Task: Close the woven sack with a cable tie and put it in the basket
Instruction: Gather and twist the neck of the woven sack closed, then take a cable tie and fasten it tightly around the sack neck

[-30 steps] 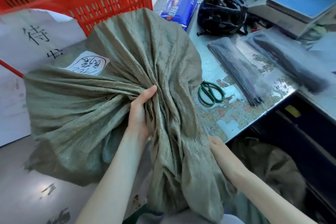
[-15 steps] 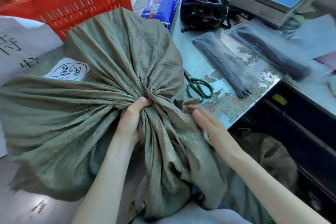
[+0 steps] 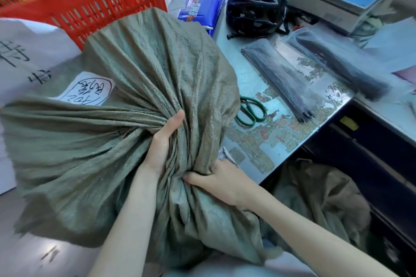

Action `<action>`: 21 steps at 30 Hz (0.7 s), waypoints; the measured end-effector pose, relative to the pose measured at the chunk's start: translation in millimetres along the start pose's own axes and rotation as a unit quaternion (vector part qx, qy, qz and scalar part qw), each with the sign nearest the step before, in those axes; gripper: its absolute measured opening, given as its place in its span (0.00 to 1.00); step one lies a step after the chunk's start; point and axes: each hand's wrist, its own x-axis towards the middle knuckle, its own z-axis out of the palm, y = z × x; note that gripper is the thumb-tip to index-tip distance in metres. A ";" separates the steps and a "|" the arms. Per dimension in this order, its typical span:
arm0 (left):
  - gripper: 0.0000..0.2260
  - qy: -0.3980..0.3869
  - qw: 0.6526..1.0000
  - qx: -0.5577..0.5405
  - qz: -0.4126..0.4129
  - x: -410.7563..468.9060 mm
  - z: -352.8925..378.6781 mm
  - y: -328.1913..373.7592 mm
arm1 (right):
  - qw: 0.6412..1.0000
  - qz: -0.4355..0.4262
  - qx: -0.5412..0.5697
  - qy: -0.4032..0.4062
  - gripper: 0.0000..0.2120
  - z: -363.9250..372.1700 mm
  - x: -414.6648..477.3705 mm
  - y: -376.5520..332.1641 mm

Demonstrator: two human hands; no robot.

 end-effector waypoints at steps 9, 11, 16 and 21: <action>0.22 -0.043 0.997 0.044 -0.056 4.1 -3.0 -2.0 | 0.997 0.065 0.035 -0.006 0.25 -5.2 18.3 13.3; 0.20 -0.042 0.995 0.079 -0.051 6.4 -4.0 -2.6 | 0.998 0.063 0.025 0.002 0.19 -9.3 17.0 16.8; 0.13 -0.018 0.994 0.102 -0.046 5.9 -1.2 -1.7 | 0.998 -0.003 0.054 -0.040 0.13 -28.3 7.1 23.0; 0.09 -0.017 0.998 0.046 -0.047 5.0 2.4 -4.3 | 0.995 -0.048 0.080 -0.019 0.16 -56.1 5.2 45.2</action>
